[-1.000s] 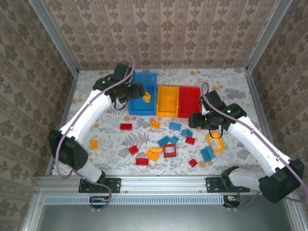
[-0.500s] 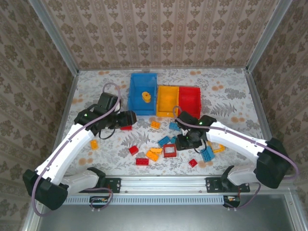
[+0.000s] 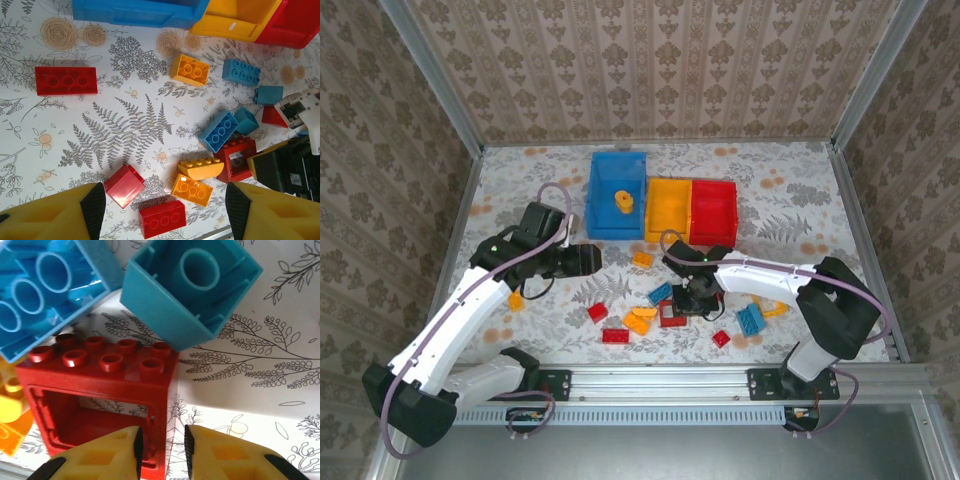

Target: Sort the legos into containers by color

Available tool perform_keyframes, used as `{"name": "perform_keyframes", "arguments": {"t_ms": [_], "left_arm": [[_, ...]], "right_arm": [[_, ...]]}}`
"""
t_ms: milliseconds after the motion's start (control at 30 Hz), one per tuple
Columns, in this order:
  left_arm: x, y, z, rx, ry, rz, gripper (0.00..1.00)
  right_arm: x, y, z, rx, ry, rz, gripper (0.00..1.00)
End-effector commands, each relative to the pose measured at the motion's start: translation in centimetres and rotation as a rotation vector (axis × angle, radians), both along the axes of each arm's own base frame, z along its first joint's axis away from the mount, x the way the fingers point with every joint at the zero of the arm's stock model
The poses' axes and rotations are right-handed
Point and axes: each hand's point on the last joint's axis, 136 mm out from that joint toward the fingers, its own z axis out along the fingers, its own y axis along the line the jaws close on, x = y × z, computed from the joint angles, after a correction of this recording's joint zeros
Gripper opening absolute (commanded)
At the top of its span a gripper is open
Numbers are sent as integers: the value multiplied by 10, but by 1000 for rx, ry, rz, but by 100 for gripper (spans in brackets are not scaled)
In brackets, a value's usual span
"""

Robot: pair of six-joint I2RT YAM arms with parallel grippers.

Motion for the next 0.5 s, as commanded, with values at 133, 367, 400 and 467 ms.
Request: {"name": "perform_keyframes", "arguments": {"t_ms": [133, 367, 400, 467], "left_arm": [[-11, 0, -2, 3, 2, -51, 67], [-7, 5, 13, 7, -43, -22, 67], [-6, 6, 17, 4, -55, -8, 66], [-2, 7, 24, -8, -77, 15, 66]], "right_arm": [[13, -2, -10, -51, -34, -55, 21], [33, -25, 48, -154, -186, -107, 0], [42, -30, 65, -177, -229, -117, 0], [59, -34, 92, -210, -282, -123, 0]]}}
